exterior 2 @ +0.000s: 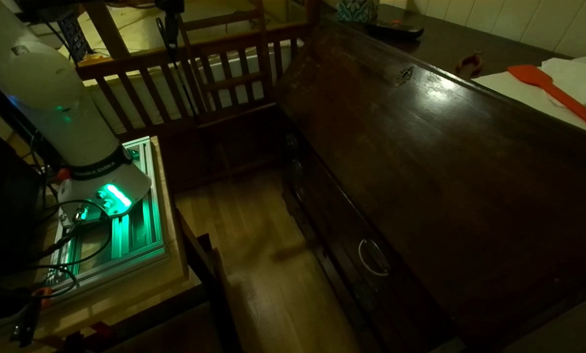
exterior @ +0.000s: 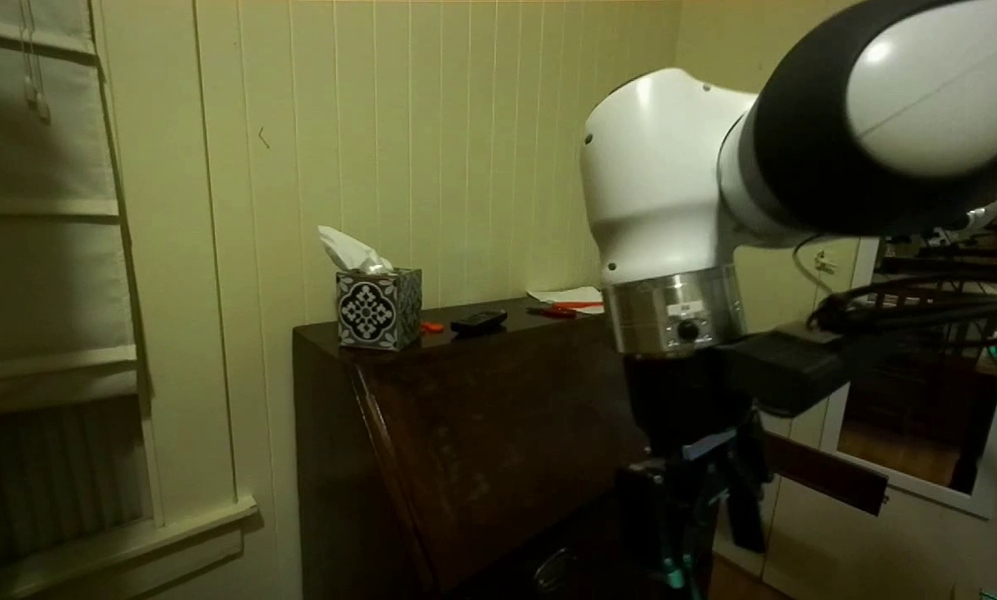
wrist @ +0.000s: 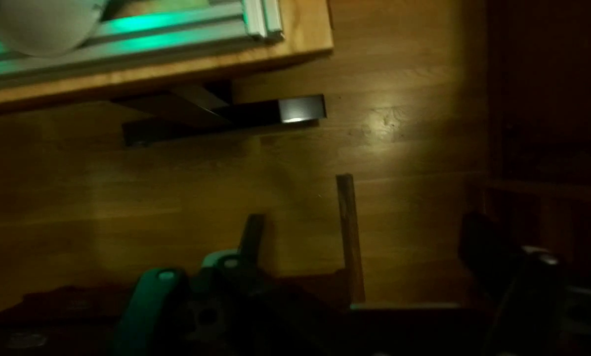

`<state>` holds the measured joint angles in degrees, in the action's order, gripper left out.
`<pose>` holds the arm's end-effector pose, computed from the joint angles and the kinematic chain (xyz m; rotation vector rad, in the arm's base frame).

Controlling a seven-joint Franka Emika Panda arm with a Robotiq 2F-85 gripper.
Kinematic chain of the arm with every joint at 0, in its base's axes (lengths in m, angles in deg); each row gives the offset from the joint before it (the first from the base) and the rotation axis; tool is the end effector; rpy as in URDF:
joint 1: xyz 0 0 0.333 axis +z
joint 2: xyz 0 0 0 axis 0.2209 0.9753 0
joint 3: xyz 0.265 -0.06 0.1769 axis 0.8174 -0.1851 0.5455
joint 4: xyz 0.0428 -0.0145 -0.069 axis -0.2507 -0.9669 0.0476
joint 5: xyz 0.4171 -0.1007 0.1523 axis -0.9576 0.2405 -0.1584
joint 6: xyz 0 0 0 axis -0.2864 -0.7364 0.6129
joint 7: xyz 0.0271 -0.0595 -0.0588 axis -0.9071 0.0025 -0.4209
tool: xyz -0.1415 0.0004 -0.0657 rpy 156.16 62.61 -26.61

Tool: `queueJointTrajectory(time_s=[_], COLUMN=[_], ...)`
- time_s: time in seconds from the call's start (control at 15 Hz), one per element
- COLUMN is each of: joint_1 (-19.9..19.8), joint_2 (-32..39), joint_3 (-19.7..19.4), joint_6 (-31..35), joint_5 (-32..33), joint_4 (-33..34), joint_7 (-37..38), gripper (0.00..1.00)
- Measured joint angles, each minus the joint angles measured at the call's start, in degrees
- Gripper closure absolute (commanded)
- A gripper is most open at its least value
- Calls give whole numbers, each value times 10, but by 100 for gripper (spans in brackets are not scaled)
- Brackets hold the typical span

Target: Open the smallest drawer on the far left side of the desk

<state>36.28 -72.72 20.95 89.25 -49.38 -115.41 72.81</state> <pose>0.3323 0.3189 0.3107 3.0417 -0.2250 -0.4174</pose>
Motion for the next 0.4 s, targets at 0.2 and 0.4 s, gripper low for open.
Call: queueJointTrajectory(time_s=[0.2, 0.4], joint_1=[16, 14], joint_2=[-55, -106], joint_3=[-14, -20], joint_6=[-152, -246], joint_5=[29, 41], joint_4=[5, 26], joint_7=[25, 50], gripper=[0, 0])
